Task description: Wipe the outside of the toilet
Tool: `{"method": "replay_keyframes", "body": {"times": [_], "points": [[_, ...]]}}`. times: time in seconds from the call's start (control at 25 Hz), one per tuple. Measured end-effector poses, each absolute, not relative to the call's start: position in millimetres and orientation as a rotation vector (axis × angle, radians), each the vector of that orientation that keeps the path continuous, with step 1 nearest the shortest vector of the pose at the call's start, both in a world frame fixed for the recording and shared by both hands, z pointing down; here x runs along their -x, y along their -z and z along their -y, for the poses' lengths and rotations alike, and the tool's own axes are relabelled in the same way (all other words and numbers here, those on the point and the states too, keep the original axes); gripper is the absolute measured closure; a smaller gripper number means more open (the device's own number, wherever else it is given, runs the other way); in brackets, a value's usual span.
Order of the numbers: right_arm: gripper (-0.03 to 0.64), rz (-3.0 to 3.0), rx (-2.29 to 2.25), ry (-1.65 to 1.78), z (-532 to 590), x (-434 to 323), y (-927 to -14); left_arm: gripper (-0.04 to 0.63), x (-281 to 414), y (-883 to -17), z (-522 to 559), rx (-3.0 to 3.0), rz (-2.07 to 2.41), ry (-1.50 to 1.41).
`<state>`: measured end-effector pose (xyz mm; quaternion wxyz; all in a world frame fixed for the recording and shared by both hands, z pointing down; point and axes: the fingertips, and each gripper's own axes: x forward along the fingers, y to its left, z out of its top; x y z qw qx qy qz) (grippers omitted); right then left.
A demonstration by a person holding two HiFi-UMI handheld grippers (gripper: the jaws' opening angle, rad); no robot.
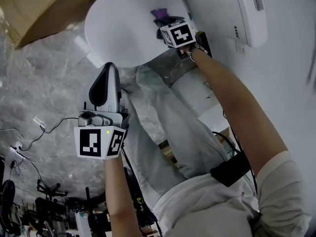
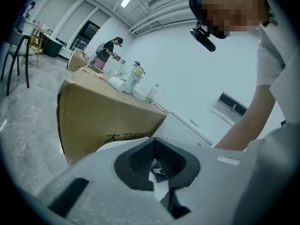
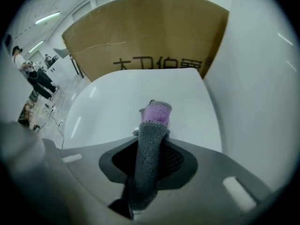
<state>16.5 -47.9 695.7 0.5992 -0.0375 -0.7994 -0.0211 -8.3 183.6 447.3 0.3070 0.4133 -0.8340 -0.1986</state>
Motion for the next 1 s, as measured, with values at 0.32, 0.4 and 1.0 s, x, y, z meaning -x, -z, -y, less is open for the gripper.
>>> {"method": "replay_keyframes", "body": {"times": [0.32,0.4,1.0], "points": [[0.517,1.859,0.191,0.039,-64.2,-22.1,-707.7,0.591,-1.2,-447.4,-242.4,-1.094,2.213,0.540],[0.517,1.868,0.191,0.030,-86.2,-21.9,-709.7,0.591,-3.7,-451.8,-261.9,-1.082,2.214,0.547],[0.517,1.855,0.288,0.076,-189.9,-20.5,-715.3,0.591,-6.8,-457.3,-352.8,-1.004,2.267,0.573]]}}
